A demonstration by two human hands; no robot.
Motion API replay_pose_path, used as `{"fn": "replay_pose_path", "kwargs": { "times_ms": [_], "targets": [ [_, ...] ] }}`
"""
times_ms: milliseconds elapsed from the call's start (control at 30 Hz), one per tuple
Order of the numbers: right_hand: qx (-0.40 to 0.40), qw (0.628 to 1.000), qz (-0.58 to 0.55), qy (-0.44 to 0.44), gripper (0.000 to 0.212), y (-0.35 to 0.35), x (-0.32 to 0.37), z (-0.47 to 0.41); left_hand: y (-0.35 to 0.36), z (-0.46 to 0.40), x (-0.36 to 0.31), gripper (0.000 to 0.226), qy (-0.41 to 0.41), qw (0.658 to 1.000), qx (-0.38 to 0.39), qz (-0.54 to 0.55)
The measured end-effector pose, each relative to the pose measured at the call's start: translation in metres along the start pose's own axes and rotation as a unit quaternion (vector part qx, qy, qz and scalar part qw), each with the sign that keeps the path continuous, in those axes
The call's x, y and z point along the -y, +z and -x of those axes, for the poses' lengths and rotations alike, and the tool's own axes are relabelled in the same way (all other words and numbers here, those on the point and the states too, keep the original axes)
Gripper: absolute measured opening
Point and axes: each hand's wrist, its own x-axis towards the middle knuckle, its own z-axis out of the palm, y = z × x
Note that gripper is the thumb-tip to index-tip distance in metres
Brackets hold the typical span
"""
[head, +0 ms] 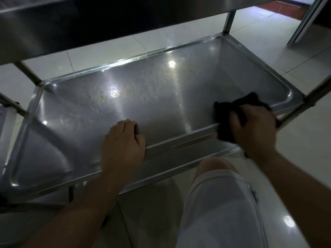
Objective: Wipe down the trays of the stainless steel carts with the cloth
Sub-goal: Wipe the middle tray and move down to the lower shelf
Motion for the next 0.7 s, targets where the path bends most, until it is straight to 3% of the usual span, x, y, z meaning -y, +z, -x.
{"fn": "replay_pose_path", "kwargs": {
  "times_ms": [200, 367, 533, 700],
  "targets": [
    [0.06, 0.984, -0.103, -0.135, 0.025, 0.042, 0.135, 0.064, 0.0, -0.001, 0.003, 0.049, 0.007, 1.0, 0.018, 0.001],
    [0.088, 0.97, -0.105, -0.201, 0.023, 0.04, 0.125, 0.054, -0.003, -0.002, 0.008, 0.055, 0.021, 0.999, 0.017, 0.02],
    [0.094, 0.989, 0.0, -0.111, 0.038, 0.014, 0.048, 0.007, -0.001, -0.001, 0.009, 0.057, 0.019, 0.999, 0.016, 0.027],
    [0.242, 0.964, 0.102, 0.046, 0.055, -0.007, -0.001, -0.056, 0.001, -0.002, 0.007, 0.054, 0.022, 0.999, 0.0, 0.034]
  ]
}}
